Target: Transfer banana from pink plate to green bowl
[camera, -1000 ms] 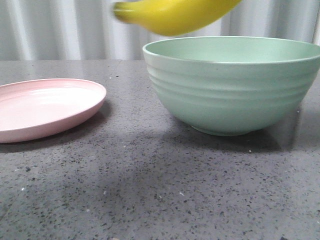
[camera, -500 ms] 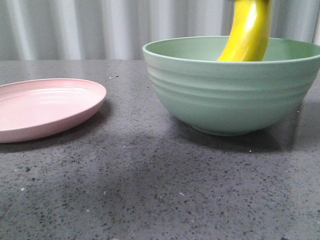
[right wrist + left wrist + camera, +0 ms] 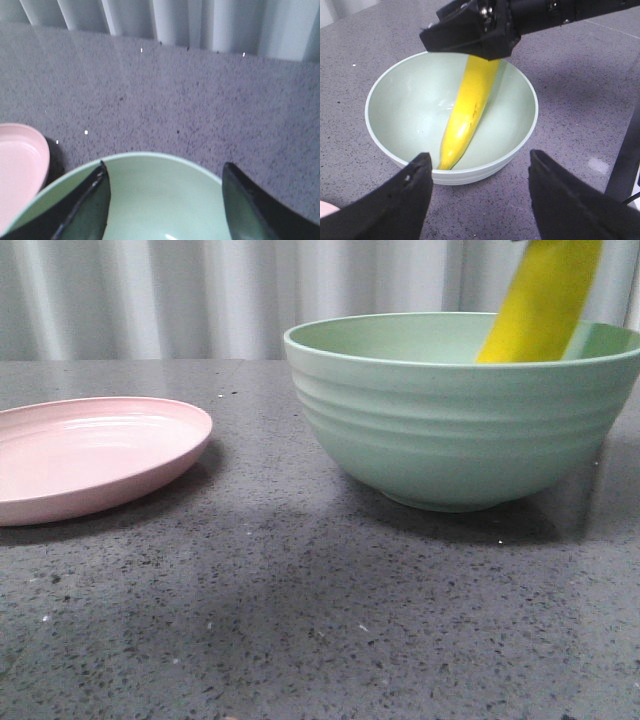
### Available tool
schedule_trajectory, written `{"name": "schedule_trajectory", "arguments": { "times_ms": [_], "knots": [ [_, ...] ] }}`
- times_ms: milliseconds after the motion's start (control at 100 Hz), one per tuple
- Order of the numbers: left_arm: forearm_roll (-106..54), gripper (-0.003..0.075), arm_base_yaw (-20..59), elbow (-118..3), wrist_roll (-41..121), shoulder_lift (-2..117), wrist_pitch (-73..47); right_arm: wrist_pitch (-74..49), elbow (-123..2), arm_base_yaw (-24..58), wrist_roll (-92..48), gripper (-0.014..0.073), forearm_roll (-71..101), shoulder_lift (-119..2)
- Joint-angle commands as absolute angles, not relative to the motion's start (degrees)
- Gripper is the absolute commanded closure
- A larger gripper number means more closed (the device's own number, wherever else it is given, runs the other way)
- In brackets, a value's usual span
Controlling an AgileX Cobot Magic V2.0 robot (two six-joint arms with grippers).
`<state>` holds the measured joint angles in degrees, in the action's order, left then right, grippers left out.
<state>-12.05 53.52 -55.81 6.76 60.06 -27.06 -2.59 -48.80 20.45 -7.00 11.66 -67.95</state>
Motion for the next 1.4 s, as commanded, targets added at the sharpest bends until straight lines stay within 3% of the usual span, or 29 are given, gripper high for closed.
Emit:
{"name": "schedule_trajectory", "arguments": {
  "times_ms": [0, 260, 340, 410, 530, 560, 870, 1160, 1390],
  "knots": [
    [-12.58, 0.0331, 53.3, -57.87, 6.47, 58.94, -23.0, 4.96, -50.55, 20.21, -7.46, 0.0187, 10.63, -64.97],
    [-12.12, 0.0332, 53.3, -57.87, 6.47, 58.94, -21.68, 4.36, -50.55, 20.21, -7.46, 0.0188, 9.0, -57.26],
    [-12.12, 0.0372, 53.3, -57.87, 6.47, 58.94, -21.68, 0.0, -50.55, 20.21, -7.46, 0.0211, 9.0, -55.09],
    [-12.12, 0.0496, 53.3, -57.87, 6.47, 58.94, -21.65, -4.45, -50.55, 20.21, -7.46, 0.031, 9.0, -53.25],
    [-12.92, 0.0729, 53.3, -57.87, 6.19, 58.94, -21.51, -13.53, -50.55, 20.21, -7.46, 0.0594, 9.0, -50.52],
    [-13.68, 0.0738, 53.3, -57.87, 6.19, 58.94, -21.51, -15.56, -50.55, 20.21, -7.46, 0.0665, 8.86, -49.95],
    [-14.75, 0.0741, 54.84, -52.95, 6.19, 57.9, -18.6, -17.41, -43.91, 20.21, -7.46, 0.0659, 8.86, -39.02],
    [-15.08, 0.0741, 58.73, -35.69, 6.19, 48.75, -0.36, -12.22, -30.32, 20.21, -7.46, 0.0659, 8.86, -25.42],
    [-15.08, 0.0741, 59.39, -24.12, 6.19, 39.84, 3.43, -6.29, -19.19, 20.21, -7.46, 0.0659, 8.33, -13.23]
  ]
}}
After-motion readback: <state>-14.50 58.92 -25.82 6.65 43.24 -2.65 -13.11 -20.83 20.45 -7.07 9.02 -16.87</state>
